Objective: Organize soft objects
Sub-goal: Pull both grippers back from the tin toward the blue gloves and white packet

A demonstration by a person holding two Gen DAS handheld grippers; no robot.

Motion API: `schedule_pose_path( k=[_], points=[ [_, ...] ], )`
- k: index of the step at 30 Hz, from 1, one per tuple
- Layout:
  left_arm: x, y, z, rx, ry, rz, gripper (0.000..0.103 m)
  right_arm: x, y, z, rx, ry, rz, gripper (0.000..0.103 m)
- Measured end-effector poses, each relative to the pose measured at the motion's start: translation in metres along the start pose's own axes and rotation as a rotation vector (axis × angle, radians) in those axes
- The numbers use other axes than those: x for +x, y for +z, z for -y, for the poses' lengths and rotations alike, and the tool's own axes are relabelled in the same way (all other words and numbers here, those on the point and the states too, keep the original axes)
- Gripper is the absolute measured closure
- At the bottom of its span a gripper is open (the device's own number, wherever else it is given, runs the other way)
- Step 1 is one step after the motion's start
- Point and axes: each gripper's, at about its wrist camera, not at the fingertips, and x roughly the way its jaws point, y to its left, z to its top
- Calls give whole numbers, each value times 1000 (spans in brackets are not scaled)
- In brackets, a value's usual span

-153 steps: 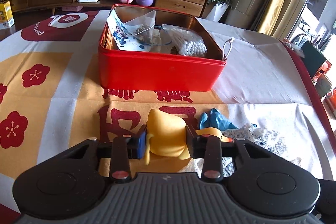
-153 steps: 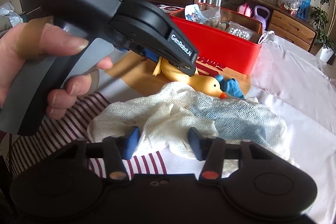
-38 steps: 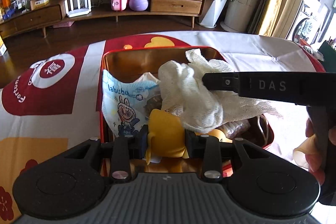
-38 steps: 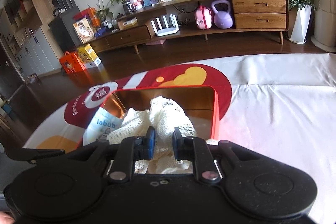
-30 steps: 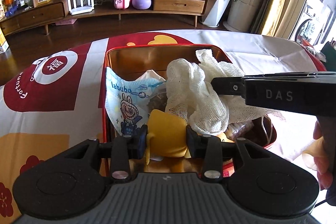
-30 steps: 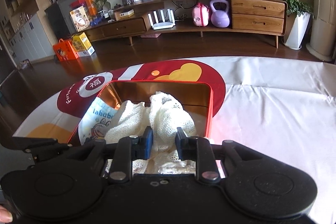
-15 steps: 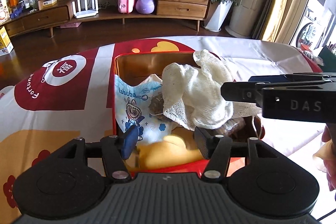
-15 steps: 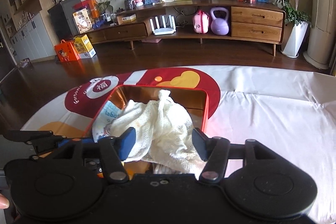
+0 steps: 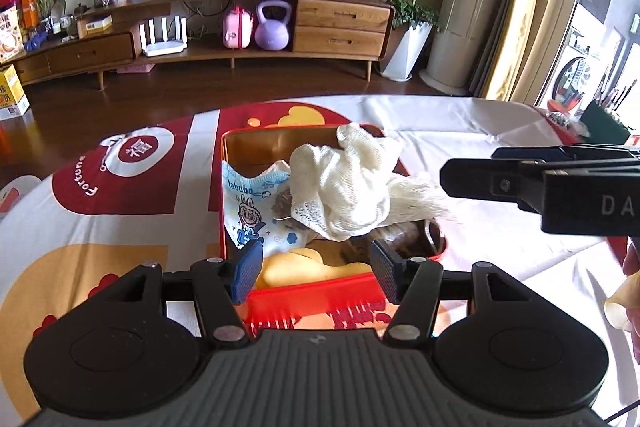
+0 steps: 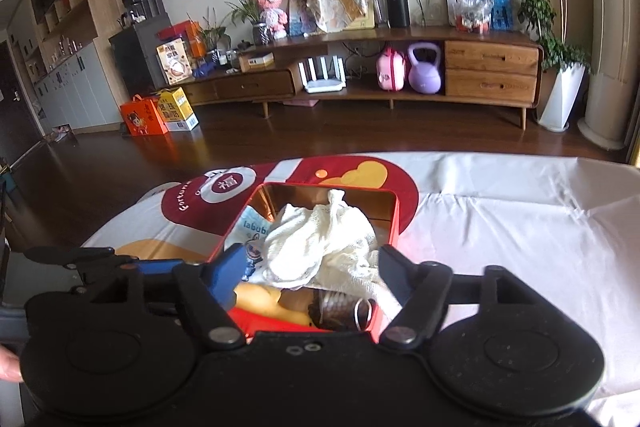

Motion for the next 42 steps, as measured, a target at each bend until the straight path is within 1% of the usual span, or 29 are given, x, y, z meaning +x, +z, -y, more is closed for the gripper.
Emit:
schedule_pose_path(
  k=[5, 11, 13, 14, 18, 23, 25, 27, 28, 30, 32, 37, 40, 42],
  points=[
    [-23, -4, 5, 2, -6, 24, 44, -29, -7, -5, -12, 4, 22, 22],
    [-48, -12, 14, 8, -15, 46, 44, -60, -22, -7, -16, 4, 36, 15],
    [-56, -17, 18, 8, -17, 53, 36, -68, -29, -9, -16, -6, 41, 9],
    [-59, -19, 19, 6, -14, 61, 31, -72, -32, -9, -17, -12, 44, 7],
    [-71, -30, 24, -1, -27, 67, 31, -86, -48, -6, -16, -28, 40, 2],
    [-80, -44, 31, -11, -40, 61, 30, -98, -70, -4, 1, -35, 24, 1],
    [-84, -51, 35, -12, -42, 59, 29, -101, -78, -5, -1, -36, 17, 1],
    [-88, -59, 38, -12, -31, 76, 28, -105, -88, -6, -2, -41, 12, 1],
    [-89, -63, 40, -12, -26, 84, 28, -106, -92, -7, 0, -40, 10, 1],
    [-92, -69, 42, -21, -30, 90, 23, -109, -100, -8, 2, -35, 2, 1],
    [-94, -75, 43, -33, -37, 93, 22, -111, -109, -9, -3, -39, -5, 1],
    [-94, -86, 49, -58, -34, 74, 20, -113, -127, -13, -23, -41, -28, 1],
    [-91, -94, 54, -51, -11, 58, 19, -112, -139, -16, -28, -38, -45, 1],
    [-89, -99, 57, -48, -13, 46, 19, -112, -147, -17, -38, -40, -55, 1]
  ],
)
